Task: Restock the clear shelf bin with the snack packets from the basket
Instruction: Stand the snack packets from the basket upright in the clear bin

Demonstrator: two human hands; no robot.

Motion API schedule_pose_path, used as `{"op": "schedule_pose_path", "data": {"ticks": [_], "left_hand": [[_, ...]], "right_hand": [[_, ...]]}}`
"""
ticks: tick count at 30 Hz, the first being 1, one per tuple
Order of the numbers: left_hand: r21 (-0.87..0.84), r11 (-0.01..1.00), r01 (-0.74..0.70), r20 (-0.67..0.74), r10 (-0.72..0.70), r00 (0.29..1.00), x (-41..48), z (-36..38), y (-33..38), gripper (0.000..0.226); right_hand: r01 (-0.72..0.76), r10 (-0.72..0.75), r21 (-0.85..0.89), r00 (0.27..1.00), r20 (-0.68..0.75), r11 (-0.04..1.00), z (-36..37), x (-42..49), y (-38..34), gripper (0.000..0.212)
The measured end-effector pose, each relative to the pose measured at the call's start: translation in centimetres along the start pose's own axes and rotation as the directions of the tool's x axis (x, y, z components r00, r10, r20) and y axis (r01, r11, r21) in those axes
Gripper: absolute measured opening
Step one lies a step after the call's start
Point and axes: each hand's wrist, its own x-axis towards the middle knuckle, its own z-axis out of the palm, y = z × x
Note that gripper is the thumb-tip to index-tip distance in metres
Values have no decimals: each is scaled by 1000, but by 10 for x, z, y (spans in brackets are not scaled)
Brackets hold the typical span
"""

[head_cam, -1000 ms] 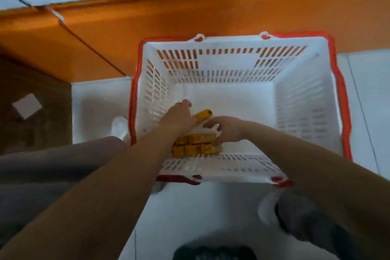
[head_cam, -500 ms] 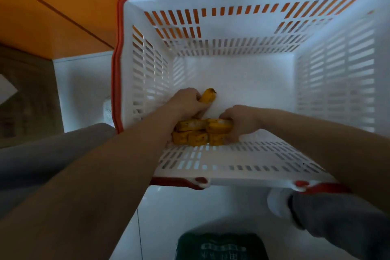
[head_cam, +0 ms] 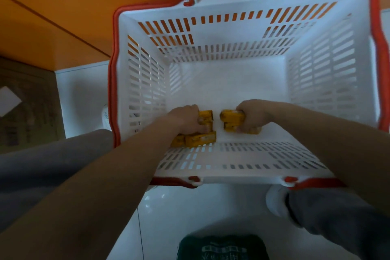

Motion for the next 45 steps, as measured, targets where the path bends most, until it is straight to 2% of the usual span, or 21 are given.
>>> {"op": "schedule_pose_path", "data": {"ticks": [4, 9, 12, 15, 18, 20, 22, 26, 28, 31, 34, 36, 38, 41, 43, 45], "left_hand": [[106, 994, -22, 20, 20, 1000, 3, -2, 2, 73], [42, 999, -12, 76, 9, 997, 0, -13, 3, 65], [-55, 998, -3, -29, 1, 1000, -13, -36, 4, 64], [-280, 960, 12, -195, -70, 978, -39, -72, 8, 59], [-487, 873, -34, -252, -103, 962, -77, -106, 17, 51], [-588, 804, -89, -260, -83, 962, -110, -129, 28, 44], [-645, 747, -159, -302, -57, 952, -151, -155, 40, 37], [-710, 604, -362, -448, 8, 894, -237, -200, 70, 41], [-720, 498, -483, -544, 28, 839, -275, -215, 82, 29], [-740, 315, -594, -634, -32, 773, -318, -220, 94, 15], [-743, 131, -656, -667, -79, 740, -338, -217, 105, 18], [-731, 37, -681, -681, -114, 724, -343, -215, 109, 26], [-709, -8, -705, -698, -139, 703, -341, -217, 111, 34], [-694, -6, -720, -711, -146, 687, -335, -224, 109, 50], [-679, 25, -733, -730, -121, 672, -331, -227, 106, 62], [-658, 79, -749, -753, -97, 651, -327, -227, 107, 63]], "right_hand": [[-43, 47, 75, 998, -51, 996, 3, 1, 4, 35], [-49, 62, 107, 991, -121, 993, -13, 0, -1, 39], [-53, 100, 217, 973, -210, 975, -29, -8, -5, 36], [11, 124, 414, 946, -298, 910, -49, -27, -11, 30], [154, 90, 650, 941, -327, 744, -75, -67, -24, 23], [230, 71, 698, 925, -373, 679, -97, -103, -35, 21], [312, 46, 709, 899, -436, 632, -121, -143, -53, 20], [508, 28, 738, 815, -578, 444, -159, -234, -97, 26], [602, 14, 727, 767, -642, 330, -169, -276, -116, 30], [681, -102, 713, 731, -674, 169, -172, -324, -140, 25], [746, -120, 662, 665, -737, 68, -170, -344, -156, 29], [793, -45, 608, 610, -791, 50, -168, -344, -168, 38], [831, 64, 549, 546, -836, 84, -168, -336, -176, 46], [858, 152, 492, 472, -868, 145, -170, -324, -177, 49], [861, 156, 484, 463, -873, 153, -171, -318, -174, 49], [847, 163, 504, 480, -862, 169, -170, -313, -170, 51]]}}
